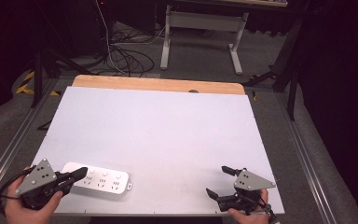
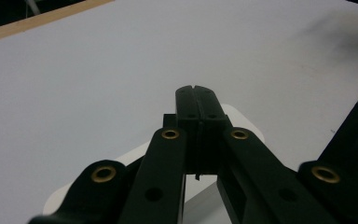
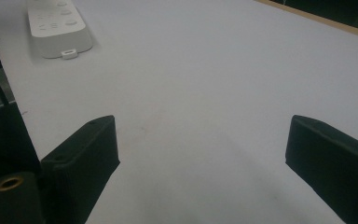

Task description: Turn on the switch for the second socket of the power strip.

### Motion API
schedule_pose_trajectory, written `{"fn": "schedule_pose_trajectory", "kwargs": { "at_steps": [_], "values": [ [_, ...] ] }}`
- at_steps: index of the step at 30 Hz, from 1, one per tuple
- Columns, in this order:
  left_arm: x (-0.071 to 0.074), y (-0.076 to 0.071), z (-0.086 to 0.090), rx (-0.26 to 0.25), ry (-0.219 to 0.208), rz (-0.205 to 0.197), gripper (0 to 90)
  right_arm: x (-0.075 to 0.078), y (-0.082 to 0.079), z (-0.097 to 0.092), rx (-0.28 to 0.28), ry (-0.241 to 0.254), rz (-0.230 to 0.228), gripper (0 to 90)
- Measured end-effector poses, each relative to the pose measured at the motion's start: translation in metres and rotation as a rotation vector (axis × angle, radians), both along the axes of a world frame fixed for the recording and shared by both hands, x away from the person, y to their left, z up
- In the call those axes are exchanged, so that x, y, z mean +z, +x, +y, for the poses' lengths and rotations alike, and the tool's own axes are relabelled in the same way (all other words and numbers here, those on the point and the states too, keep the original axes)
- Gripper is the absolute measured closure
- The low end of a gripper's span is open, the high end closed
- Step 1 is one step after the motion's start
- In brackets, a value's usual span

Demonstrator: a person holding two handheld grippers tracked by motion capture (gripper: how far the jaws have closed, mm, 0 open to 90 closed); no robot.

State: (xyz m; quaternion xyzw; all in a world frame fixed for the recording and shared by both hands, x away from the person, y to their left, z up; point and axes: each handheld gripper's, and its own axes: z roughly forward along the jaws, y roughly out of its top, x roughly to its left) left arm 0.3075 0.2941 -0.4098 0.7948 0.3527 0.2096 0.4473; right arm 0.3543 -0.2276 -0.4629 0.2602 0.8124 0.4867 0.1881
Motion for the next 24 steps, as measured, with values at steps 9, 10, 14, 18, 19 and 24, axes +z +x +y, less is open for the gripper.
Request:
{"fn": "schedule_pose_trajectory", "kwargs": {
  "at_steps": [9,10,14,18,19,24],
  "values": [
    [-0.005,0.02,0.001,0.02,0.013,0.108,89.7,0.0,0.0,0.0,0.0,-0.004,0.0,9.8],
    [-0.006,0.022,0.002,0.022,0.023,0.109,89.7,0.0,0.0,0.0,0.0,-0.003,0.0,9.8],
    [-0.009,0.027,0.001,0.032,0.013,0.145,89.7,0.0,0.0,0.0,0.001,-0.008,0.0,9.8],
    [-0.013,0.034,0.002,0.043,0.021,0.184,89.7,0.0,0.0,0.0,0.001,-0.006,0.0,9.8],
    [-0.014,0.036,0.003,0.044,0.022,0.193,89.7,0.0,0.0,0.0,0.002,-0.004,0.0,9.8],
    [-0.02,0.044,0.002,0.047,0.044,0.23,89.7,0.0,0.0,0.0,0.002,-0.006,0.001,9.8]
  ]
}}
